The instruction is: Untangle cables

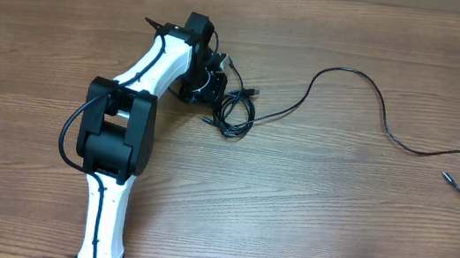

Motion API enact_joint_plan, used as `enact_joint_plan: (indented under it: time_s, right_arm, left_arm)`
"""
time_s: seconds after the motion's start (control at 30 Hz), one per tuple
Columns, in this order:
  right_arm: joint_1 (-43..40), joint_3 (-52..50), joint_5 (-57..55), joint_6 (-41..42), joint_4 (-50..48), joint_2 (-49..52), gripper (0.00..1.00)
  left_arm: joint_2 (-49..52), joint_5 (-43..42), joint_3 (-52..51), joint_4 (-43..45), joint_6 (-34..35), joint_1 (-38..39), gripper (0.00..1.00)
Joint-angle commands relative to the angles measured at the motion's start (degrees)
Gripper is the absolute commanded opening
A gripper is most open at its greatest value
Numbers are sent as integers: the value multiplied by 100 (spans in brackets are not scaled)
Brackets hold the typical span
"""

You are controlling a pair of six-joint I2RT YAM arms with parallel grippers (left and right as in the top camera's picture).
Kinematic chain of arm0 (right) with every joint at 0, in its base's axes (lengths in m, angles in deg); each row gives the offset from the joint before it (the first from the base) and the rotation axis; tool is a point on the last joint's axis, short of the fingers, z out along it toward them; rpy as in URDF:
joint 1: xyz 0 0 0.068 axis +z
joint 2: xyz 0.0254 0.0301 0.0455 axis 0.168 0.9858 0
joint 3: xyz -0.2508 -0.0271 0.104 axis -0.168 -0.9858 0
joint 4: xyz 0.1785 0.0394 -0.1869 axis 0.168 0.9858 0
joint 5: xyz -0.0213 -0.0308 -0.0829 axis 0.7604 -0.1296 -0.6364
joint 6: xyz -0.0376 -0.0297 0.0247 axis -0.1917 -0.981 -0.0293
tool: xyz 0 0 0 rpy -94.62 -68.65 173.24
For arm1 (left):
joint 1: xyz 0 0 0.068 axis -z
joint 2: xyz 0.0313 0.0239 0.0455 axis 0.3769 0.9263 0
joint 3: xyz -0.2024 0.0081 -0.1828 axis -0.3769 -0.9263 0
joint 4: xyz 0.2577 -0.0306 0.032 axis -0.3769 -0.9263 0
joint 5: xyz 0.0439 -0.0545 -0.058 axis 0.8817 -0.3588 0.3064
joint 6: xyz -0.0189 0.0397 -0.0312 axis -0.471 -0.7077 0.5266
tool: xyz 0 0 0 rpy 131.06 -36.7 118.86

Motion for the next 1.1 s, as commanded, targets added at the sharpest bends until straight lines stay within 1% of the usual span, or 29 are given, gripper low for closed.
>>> enact_joint_plan:
  time_s: [0.0, 0.03, 0.1, 0.23, 0.3, 0.33, 0.37, 0.43, 0.63, 0.73, 0.8, 0.83, 1.07]
  right_arm:
    - [817, 103, -1121, -457, 363, -81, 26]
    - [1239, 101, -1700, -455, 557, -70, 27]
    - [1799, 74, -2420, -450, 765, -48, 27]
    - [2920, -52, -3364, -446, 999, 87, 27]
    - [3458, -190, -3615, -400, 966, 190, 27]
    - [3641, -249, -3676, -380, 935, 225, 27]
    - [4015, -385, -3746, -382, 831, 332, 28]
    - [4422, -518, -3759, -380, 706, 505, 31]
    - [5440, -872, -3764, -109, 391, 1163, 33]
    - [5963, -907, -3759, -74, 254, 1716, 34]
    - [6201, -907, -3762, 24, 166, 1991, 37]
    - [6288, -907, -3762, 105, 131, 2094, 40]
    - [6896, -907, -3799, 872, -382, 2730, 40]
  left_arm:
    - [101, 109, -48, 24, -44, -35, 5]
    - [101, 109, -46, 24, -44, -35, 5]
    - [101, 109, -48, 26, -42, -35, 5]
    - [101, 107, -46, 26, -42, -33, 5]
    - [101, 107, -48, 26, -42, -35, 5]
    - [101, 107, -48, 24, -42, -35, 5]
    - [101, 107, -48, 24, -42, -35, 5]
    - [101, 107, -48, 24, -42, -33, 5]
    - [101, 107, -46, 24, -44, -35, 5]
    - [101, 107, -48, 24, -42, -35, 5]
    - [101, 107, -48, 24, -42, -33, 6]
    - [101, 107, -48, 24, -42, -33, 6]
    - [101, 107, -48, 24, -42, -35, 6]
